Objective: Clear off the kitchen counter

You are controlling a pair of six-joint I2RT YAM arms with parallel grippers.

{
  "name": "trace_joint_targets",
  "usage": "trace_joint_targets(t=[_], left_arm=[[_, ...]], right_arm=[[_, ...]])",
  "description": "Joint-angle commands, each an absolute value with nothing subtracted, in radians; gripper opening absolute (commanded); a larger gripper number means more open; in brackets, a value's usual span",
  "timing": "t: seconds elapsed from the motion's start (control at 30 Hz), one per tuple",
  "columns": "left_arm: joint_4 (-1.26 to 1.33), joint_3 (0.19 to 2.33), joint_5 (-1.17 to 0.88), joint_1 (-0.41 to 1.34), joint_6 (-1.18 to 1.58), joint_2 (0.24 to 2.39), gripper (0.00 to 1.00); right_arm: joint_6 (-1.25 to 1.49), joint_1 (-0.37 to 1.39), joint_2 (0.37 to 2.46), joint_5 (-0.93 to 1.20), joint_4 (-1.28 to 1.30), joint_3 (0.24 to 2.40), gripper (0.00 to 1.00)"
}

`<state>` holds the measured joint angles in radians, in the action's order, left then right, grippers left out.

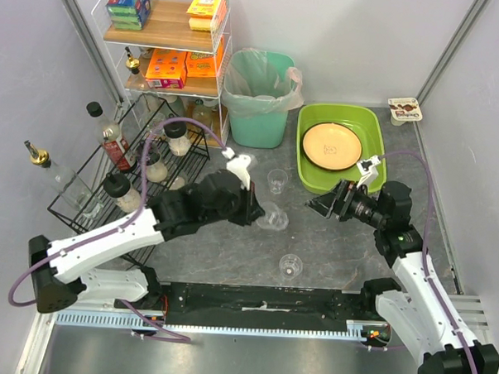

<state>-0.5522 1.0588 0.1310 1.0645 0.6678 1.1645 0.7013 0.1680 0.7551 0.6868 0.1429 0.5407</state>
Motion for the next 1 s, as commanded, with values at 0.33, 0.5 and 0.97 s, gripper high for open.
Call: trace_joint_targets(t=[0.33,0.5,0.97], left_arm=[[-0.224,1.238,-0.077,0.916,0.735,1.071,0.02],[-0.173,1.327,-0.156,0.911,0.752,1.129,0.02],[-0.064,1.382,-0.339,0.91,0.808,1.246,0.02]], right_arm=[[1.403,0.196,0.637,0.727,-0.595,0.54,0.98],[1.423,0.221,0.664,0.752,-0.595,0.624,0.98],[1.408,0.253,0.681,0.693,-0.569,0.693,0.87]])
